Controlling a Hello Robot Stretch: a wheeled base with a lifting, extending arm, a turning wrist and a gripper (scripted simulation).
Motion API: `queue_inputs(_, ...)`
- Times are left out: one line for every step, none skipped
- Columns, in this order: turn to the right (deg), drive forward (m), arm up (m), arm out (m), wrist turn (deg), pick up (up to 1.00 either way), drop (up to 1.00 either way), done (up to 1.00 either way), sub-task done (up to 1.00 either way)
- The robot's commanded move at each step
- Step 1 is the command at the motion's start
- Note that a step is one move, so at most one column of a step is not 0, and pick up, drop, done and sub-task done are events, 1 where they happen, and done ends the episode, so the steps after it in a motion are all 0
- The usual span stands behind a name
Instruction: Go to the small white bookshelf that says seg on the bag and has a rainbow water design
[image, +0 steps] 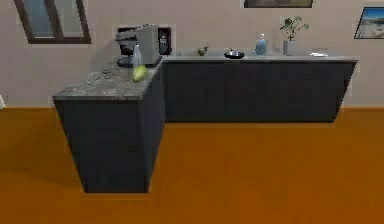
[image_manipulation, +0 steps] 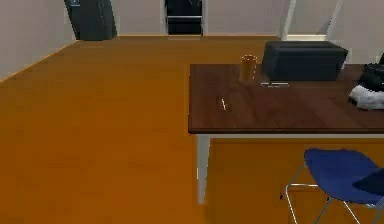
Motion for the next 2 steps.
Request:
queue_inputs(45.0,0.0,0.0,0.0,0.0,0.0,0.0,0.0,0.0)
queue_inputs(3.0,0.0,0.0,0.0,0.0,0.0,0.0,0.0,0.0)
